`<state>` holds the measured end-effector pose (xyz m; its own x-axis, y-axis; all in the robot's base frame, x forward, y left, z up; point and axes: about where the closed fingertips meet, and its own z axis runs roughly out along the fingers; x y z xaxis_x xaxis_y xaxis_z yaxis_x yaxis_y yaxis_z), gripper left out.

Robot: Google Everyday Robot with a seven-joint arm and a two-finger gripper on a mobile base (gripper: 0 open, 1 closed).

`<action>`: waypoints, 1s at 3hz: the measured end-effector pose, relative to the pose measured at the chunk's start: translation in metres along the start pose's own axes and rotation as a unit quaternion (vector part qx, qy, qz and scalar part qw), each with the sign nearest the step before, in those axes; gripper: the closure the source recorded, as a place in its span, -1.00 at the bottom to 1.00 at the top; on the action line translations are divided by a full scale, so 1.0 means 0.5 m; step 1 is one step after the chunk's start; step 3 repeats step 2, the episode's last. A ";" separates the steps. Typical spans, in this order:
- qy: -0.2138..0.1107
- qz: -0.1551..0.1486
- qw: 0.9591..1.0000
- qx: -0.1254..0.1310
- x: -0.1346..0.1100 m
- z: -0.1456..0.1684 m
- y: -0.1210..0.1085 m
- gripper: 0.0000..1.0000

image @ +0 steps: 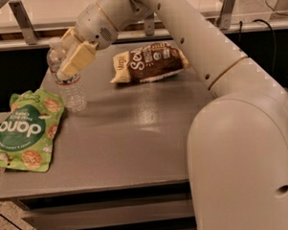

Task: Move water bottle near green rice chip bag

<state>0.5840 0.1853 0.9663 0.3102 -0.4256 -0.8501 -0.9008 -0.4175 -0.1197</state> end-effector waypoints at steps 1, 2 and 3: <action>-0.001 0.000 1.000 0.000 -0.001 0.004 -0.002 -1.00; -0.001 0.000 1.000 0.000 -0.001 0.004 -0.002 -1.00; -0.001 0.000 1.000 0.000 -0.001 0.004 -0.002 -1.00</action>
Offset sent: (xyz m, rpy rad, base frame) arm 0.0002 0.0023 -0.0004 0.0019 0.0005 0.0003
